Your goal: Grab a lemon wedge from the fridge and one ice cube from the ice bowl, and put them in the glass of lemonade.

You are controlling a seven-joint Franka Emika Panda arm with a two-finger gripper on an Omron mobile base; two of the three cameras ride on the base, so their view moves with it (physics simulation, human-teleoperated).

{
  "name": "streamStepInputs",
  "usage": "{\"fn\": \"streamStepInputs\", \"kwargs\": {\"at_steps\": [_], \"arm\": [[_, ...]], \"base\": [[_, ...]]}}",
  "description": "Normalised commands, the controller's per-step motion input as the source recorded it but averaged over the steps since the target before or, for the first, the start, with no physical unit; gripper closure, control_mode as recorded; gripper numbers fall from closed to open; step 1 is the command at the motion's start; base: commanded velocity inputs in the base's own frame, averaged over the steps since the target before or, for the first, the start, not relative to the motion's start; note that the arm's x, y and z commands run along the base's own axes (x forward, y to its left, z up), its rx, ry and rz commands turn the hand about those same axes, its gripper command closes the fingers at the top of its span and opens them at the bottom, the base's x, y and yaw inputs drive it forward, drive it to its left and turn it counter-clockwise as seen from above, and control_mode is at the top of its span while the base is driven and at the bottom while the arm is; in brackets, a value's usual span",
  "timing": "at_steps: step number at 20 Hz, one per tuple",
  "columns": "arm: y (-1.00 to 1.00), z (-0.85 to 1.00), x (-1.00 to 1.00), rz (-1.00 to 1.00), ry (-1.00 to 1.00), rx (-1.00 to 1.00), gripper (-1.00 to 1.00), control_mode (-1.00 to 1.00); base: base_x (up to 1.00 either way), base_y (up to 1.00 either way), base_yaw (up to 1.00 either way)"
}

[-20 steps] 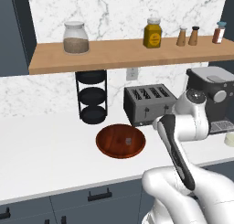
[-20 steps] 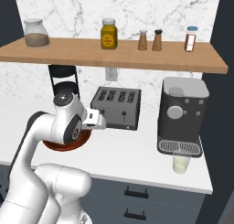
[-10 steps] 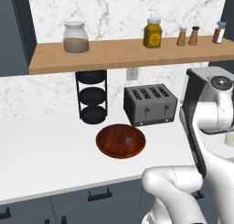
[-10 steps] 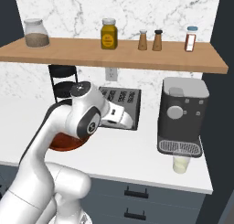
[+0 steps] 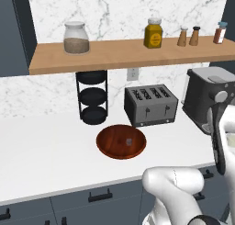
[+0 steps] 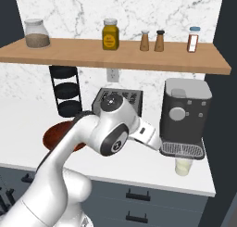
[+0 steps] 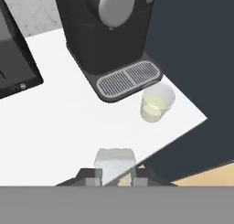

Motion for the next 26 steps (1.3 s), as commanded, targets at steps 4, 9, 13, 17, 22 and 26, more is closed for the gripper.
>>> {"fn": "streamStepInputs", "kwargs": {"at_steps": [4,9,13,17,22,26], "arm": [[-0.75,0.0,0.16,-0.01,0.03,0.11,1.0,-1.0],[-0.64,-0.01,0.18,-0.04,0.09,0.06,1.0,-1.0],[-0.33,-0.19,0.19,-0.06,0.14,0.0,1.0,-1.0],[-0.15,-0.43,0.04,-0.02,0.04,0.0,1.0,-1.0],[-0.08,-0.5,0.01,-0.02,0.0,0.07,1.0,-1.0],[-0.04,-0.18,0.05,0.0,0.0,0.02,1.0,-1.0]], "base": [[0.0,0.0,0.0],[0.0,0.0,0.0],[0.0,0.0,0.0],[0.0,0.0,0.0],[0.0,0.0,0.0],[0.0,0.0,0.0]]}}
